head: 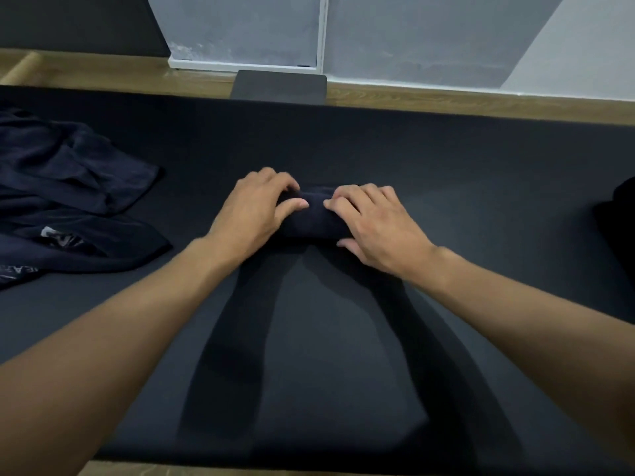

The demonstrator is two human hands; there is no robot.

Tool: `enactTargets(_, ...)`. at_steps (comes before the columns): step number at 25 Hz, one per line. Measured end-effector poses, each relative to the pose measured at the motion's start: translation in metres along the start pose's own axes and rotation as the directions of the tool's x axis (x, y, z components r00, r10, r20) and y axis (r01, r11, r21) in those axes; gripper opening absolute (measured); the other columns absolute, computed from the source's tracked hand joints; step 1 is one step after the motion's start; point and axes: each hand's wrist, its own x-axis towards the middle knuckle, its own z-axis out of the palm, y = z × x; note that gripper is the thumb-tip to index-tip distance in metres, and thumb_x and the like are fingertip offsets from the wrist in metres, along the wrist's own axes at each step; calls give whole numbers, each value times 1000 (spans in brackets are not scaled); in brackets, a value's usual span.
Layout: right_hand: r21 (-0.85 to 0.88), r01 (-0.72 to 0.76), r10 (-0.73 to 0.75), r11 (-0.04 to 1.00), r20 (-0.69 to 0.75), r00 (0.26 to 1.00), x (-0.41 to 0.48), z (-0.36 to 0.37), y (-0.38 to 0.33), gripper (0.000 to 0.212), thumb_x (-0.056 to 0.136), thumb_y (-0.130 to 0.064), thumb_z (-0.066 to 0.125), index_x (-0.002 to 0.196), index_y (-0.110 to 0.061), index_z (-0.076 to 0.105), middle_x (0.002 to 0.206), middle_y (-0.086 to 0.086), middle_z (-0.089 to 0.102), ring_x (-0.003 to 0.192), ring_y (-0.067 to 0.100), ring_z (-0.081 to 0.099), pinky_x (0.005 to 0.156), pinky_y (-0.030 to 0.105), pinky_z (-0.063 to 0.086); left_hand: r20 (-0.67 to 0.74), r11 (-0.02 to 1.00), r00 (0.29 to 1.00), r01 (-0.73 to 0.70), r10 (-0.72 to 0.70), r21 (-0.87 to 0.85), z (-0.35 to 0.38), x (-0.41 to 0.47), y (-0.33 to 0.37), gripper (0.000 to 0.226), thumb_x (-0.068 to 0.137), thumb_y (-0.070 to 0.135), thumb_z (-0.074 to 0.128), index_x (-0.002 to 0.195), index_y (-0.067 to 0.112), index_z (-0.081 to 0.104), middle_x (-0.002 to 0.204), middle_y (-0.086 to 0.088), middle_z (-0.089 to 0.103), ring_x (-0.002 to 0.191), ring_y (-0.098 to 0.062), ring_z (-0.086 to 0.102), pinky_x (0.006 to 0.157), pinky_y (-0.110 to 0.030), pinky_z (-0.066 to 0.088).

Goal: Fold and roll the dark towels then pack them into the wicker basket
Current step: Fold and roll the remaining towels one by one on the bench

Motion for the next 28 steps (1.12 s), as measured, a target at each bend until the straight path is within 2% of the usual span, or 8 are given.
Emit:
enactTargets(4,261,-174,137,950,154,979,26,-14,6,50,80,-28,76,124,-21,52,119,1,61,103,26,58,87,38,39,57,948,976,-219,212,233,8,-25,-6,68,85,47,65,137,5,52,128,-15,57,113,-34,53,98,-45,45)
enactTargets(7,491,-370,191,789,376,907,38,-26,21,42,79,-29,78,117,-28,58,112,-9,67,105,16,62,88,32,44,237,997,971,42,-25,-65,-13,1,-2,71,67,31,88,131,19,60,122,-6,57,112,-22,53,97,-26,41)
enactTargets(11,710,-611,238,350,563,791,43,-24,31,36,83,-22,77,115,-23,61,105,1,70,97,18,68,92,37,53,431,829,883,376,-186,-413,-32,23,-12,45,68,25,88,108,32,70,99,14,68,96,-1,64,69,-2,44)
enactTargets(15,385,-240,220,891,97,971,24,-6,16,56,85,-45,67,133,-21,50,126,3,55,112,26,53,92,41,45,177,842,931,365,-320,-398,-12,26,-17,33,80,42,77,104,23,64,98,8,63,90,-9,58,74,-21,44)
enactTargets(17,136,-165,143,977,159,977,16,0,15,79,80,-53,70,144,-18,39,135,7,48,115,29,50,92,45,45,73,872,933,355,-352,-336,-7,30,-13,31,85,47,70,104,23,64,102,3,59,96,-14,55,79,-26,40)
enactTargets(20,189,-275,229,943,232,945,28,-1,23,70,85,-41,70,145,-23,38,132,8,51,111,31,55,93,45,46,47,960,979,204,-199,-194,-3,19,-15,52,84,52,68,127,24,58,121,-4,51,112,-15,51,93,-24,37)
enactTargets(25,571,-458,323,681,327,888,20,-16,31,51,75,-38,80,123,-31,62,111,-5,62,103,13,59,93,28,46,97,948,979,197,-178,-250,-2,4,-19,82,61,29,92,133,31,52,128,2,57,117,-16,55,100,-28,44)
enactTargets(28,725,-657,415,207,543,730,-7,-30,36,40,74,-28,84,109,-22,66,101,-6,72,92,9,67,85,28,54,304,543,915,401,-264,-737,-5,13,-2,68,55,23,95,116,24,63,111,2,70,106,-15,66,92,-30,53)
